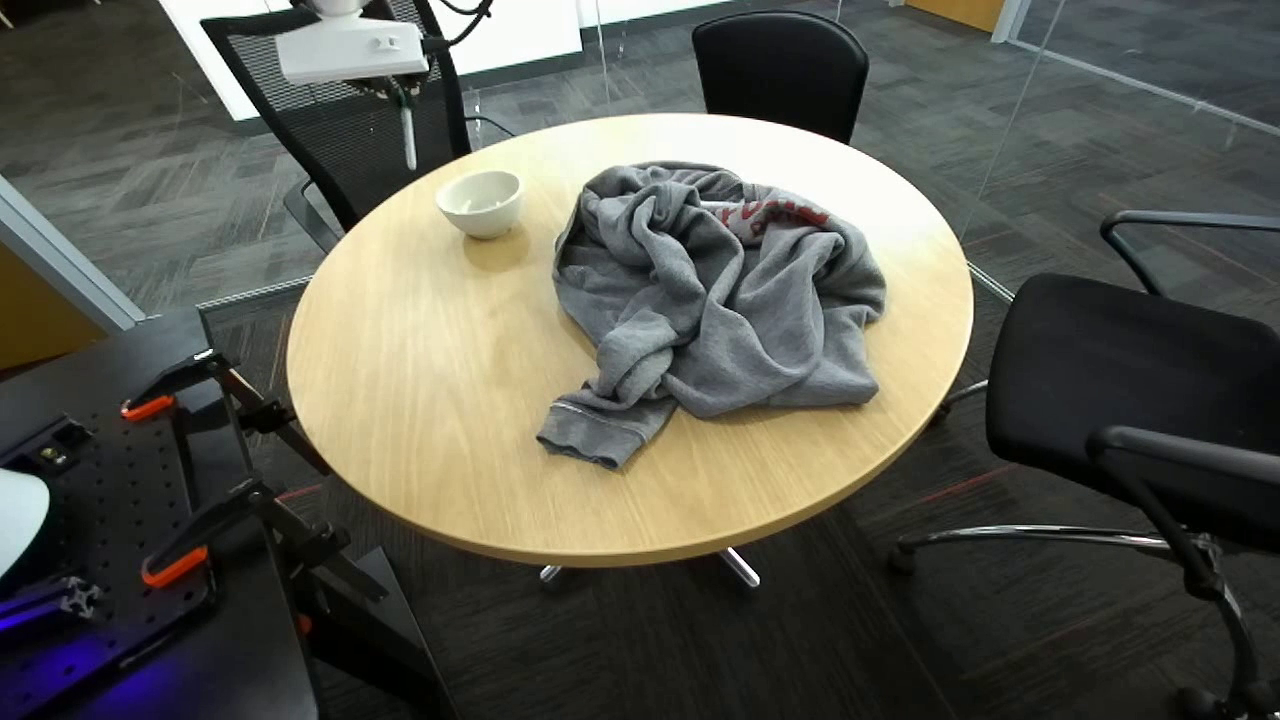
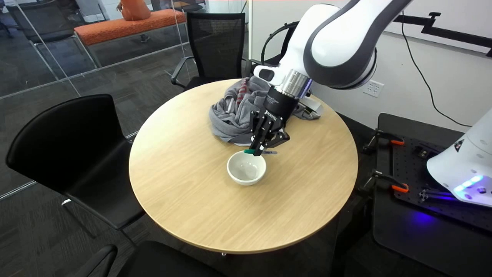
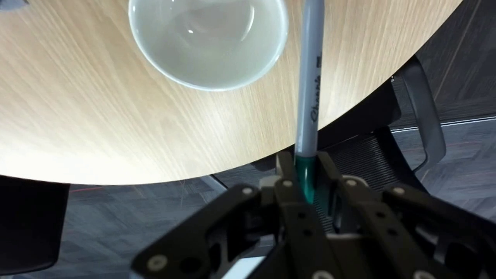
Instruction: Put the marker in the bowl
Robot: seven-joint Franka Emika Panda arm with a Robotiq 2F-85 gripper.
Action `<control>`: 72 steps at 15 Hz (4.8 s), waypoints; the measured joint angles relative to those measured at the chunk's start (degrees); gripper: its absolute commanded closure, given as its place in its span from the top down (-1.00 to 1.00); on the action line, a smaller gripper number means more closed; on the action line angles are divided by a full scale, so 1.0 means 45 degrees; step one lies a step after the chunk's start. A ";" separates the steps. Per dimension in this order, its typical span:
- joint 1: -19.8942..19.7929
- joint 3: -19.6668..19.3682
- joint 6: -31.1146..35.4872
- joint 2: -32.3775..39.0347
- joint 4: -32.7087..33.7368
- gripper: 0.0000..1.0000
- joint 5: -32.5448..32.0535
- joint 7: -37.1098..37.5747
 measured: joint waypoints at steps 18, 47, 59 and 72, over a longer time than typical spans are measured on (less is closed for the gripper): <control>-0.1087 0.0353 -0.1833 0.1980 0.1546 -0.91 -0.0001 -0.3698; 0.1927 -0.3014 -0.3271 0.3306 0.3554 -0.91 0.2395 -0.9631; 0.3588 -0.4724 -0.3271 0.3893 0.4396 0.32 0.2320 -0.8676; 0.3937 -0.4180 -0.3219 0.2675 0.4308 1.00 0.2558 -0.8292</control>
